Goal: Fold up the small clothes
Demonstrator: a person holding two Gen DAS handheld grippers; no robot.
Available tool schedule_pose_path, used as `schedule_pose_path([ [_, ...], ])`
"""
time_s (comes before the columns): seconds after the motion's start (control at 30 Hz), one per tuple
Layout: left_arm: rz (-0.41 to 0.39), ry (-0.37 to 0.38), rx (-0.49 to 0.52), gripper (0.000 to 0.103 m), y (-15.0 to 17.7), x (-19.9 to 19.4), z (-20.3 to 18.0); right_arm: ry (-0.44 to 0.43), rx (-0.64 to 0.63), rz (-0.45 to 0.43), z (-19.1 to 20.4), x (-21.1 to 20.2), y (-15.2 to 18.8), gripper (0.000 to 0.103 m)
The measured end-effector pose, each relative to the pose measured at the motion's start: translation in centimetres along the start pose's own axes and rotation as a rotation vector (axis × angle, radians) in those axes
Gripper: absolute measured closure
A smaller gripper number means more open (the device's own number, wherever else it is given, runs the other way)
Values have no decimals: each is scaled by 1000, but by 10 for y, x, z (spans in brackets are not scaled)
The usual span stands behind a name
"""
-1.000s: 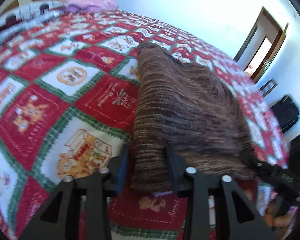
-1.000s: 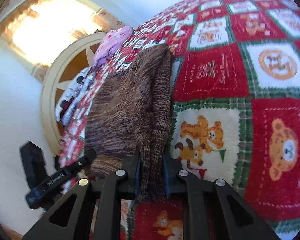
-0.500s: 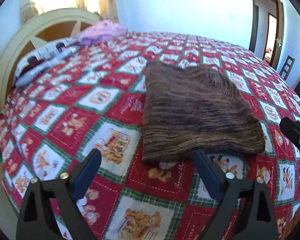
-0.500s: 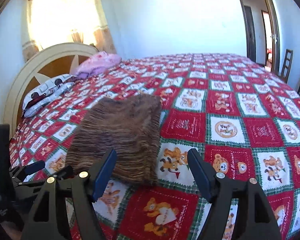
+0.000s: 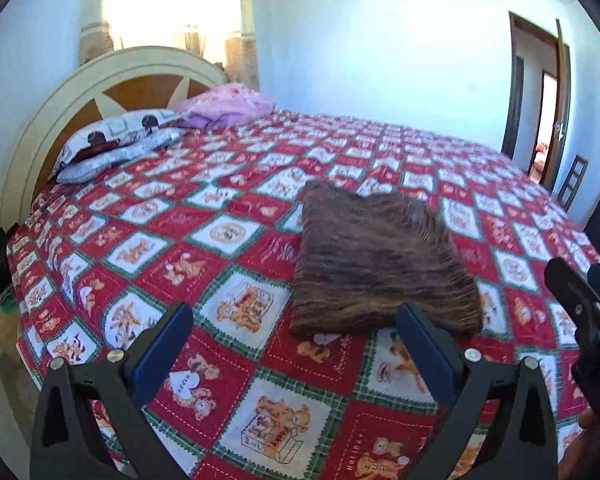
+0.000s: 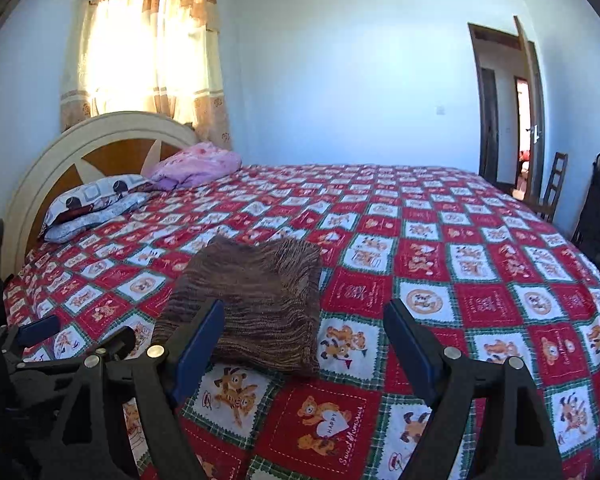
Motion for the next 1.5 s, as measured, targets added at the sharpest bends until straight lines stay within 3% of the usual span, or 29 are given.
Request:
schedule_pose_path([
  [0.17,-60,-41,35,0,-8,-19,-5,49,2,-104,-7,-28,-12,19],
  [0.4,-91,-13,56,0,-12,-31,-18,98,16,-185,-19,-50,-22,16],
  [0.57,-66,6,32,0,-12,-33,-19,90,47,-183,-26,-53,-25,16],
  [0.87,-104,-26,45,0,-14,-38,-17,79,51,-170,-25,-49,-21,16],
  [1.5,-108,-32,44,0,-15,-40,-15,76,63,-162,-28,-49,-18,16],
])
Point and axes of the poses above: each gripper's, at about its wrist camera, not at the fingertips, and x roughly the way its jaws point, z to its left, y to its underside, the point moved 6 cm from there along x, roughly the way its jaws point, and after that the axes turned 1 degree about z, right-handed, at the moved point
